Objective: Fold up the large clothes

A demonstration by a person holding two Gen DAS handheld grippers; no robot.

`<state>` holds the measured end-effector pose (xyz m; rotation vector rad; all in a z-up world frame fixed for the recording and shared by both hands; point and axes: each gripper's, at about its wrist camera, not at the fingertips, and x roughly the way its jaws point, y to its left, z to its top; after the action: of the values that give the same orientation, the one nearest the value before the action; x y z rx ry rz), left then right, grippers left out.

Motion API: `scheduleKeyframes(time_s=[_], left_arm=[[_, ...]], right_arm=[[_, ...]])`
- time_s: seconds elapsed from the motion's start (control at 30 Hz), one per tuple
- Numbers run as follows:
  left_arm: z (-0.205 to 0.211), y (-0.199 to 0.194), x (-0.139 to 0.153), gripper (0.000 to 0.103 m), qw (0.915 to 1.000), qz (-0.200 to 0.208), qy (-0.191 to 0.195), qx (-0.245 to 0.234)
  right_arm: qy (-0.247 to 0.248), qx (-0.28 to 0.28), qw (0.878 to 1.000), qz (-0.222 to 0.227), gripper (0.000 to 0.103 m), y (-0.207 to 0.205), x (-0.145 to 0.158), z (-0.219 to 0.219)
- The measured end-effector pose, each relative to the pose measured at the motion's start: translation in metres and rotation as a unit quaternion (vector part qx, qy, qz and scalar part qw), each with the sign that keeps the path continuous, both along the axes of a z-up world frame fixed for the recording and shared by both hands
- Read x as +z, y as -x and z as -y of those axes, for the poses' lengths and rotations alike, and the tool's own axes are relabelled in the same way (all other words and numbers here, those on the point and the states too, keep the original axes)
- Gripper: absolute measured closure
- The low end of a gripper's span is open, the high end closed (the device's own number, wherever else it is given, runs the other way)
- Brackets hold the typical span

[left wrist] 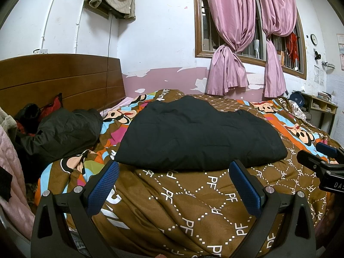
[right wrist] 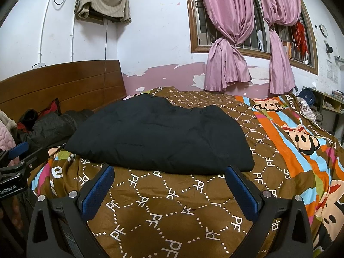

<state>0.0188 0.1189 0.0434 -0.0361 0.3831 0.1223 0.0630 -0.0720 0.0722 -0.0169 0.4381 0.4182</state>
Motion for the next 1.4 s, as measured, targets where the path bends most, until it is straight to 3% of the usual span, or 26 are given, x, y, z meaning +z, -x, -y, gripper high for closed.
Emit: scheduleKeyframes(time_s=[1.4], left_arm=[[-0.0016,-0.0007,0.0001,0.003,1.0,-0.001,-0.002,-0.002]], right_arm=[[0.001,0.0,1.0,-0.002,0.0,-0.0002,0.001,-0.0001]])
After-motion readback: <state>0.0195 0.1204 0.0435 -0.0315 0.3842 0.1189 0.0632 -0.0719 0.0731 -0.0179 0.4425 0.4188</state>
